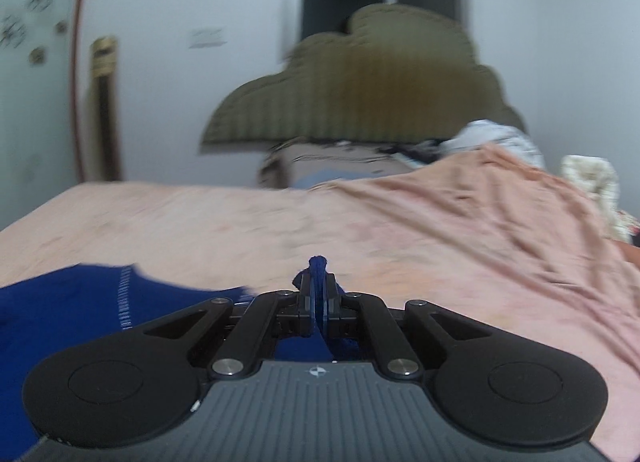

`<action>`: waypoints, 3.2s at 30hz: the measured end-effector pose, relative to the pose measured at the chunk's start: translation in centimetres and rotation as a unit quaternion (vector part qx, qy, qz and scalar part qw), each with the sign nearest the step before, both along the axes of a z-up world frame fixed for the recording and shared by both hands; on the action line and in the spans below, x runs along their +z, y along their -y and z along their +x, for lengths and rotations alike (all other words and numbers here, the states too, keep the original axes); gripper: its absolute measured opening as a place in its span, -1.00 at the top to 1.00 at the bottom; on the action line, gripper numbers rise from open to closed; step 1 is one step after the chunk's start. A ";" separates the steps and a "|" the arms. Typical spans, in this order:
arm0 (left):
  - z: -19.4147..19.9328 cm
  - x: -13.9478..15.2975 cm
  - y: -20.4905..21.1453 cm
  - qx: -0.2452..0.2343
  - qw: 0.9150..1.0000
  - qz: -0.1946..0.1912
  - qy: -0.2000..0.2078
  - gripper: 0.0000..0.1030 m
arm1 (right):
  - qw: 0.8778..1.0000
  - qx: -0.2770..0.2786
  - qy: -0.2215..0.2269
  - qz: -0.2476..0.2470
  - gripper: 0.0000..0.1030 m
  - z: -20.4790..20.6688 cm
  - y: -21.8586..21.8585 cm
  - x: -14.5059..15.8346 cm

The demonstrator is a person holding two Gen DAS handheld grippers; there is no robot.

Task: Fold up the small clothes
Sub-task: 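Lift the held sleeve up off the bed with the right tool, then lay the sleeve across the sweater body and open the right tool, then move the left tool to the other sweater sleeve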

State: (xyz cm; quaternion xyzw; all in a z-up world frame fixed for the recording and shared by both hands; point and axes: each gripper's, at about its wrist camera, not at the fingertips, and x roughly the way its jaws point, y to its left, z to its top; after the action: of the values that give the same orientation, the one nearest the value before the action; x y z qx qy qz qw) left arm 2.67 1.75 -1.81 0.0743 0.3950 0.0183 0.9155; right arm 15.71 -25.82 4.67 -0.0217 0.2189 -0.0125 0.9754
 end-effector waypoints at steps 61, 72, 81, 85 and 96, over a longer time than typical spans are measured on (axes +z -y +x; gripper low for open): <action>-1.6 -0.1 -9.4 0.103 0.994 -0.037 -0.021 -1.00 | 0.971 0.212 -0.095 -0.050 0.89 0.5 -22.0 -3.9; -2.1 0.0 -9.9 0.117 0.993 -0.025 -0.017 -1.00 | 0.958 0.237 -0.147 0.059 0.44 0.5 -19.8 -3.0; -2.2 0.1 -10.3 0.146 0.989 -0.032 -0.010 -1.00 | 0.966 0.194 -0.171 -0.004 -0.12 -3.4 -17.0 -4.5; -3.1 0.1 -11.6 0.173 0.985 -0.019 0.002 -1.00 | 0.973 0.200 -0.114 0.007 -0.49 -8.1 -15.7 -2.9; -10.1 -0.6 -23.4 0.402 0.874 -0.265 0.063 -1.00 | 0.974 0.203 -0.102 0.023 -0.65 -14.3 -13.0 -3.2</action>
State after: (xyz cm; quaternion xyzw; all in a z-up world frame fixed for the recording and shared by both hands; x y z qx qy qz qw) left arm -7.47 25.17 -2.46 -0.3378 0.3223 0.2835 0.8376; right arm 1.40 -12.83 1.44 -0.0447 0.3087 0.1927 0.9304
